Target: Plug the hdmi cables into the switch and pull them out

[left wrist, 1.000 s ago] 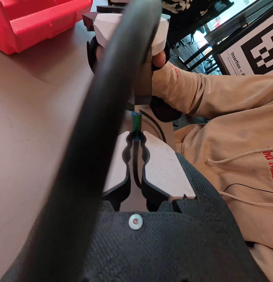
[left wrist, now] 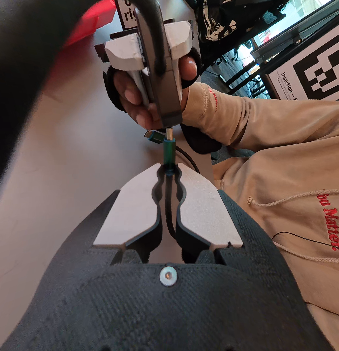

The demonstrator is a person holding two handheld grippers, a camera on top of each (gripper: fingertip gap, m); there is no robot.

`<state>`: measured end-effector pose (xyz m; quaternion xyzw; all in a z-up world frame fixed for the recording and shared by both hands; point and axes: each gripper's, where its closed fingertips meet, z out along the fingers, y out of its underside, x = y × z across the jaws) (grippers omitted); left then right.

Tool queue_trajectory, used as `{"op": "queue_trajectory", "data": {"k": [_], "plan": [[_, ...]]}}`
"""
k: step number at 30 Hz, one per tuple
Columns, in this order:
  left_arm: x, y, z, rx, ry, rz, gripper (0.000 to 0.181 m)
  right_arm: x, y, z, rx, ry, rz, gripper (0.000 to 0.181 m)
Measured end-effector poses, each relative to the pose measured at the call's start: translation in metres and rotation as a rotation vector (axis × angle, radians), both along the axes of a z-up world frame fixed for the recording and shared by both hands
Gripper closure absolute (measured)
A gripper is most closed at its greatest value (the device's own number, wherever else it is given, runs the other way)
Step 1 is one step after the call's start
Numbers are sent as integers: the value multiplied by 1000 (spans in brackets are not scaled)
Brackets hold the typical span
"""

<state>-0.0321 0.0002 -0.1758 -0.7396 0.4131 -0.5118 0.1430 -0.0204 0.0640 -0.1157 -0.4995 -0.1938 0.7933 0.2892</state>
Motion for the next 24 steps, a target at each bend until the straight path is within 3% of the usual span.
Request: {"op": "queue_trajectory", "data": {"k": [5, 10, 16, 18, 19, 21, 24], "plan": [[-1, 6, -1, 61, 23, 25, 170, 1, 2, 1, 14, -2, -23, 168], [-14, 35, 10, 274, 134, 206, 170, 22, 20, 16, 82, 26, -190, 168], [-67, 89, 74, 835, 357, 663, 170, 62, 38, 40, 149, 95, -383, 168], [-84, 94, 93, 1056, 486, 744, 171, 70, 42, 44, 150, 111, -407, 168], [-85, 94, 89, 1109, 563, 718, 170, 73, 43, 45, 150, 114, -416, 168], [-77, 86, 58, 1073, 688, 552, 168, 77, 45, 45, 150, 116, -429, 168], [-43, 61, 13, 820, 582, 322, 166, 78, 47, 43, 149, 107, -435, 168]]}}
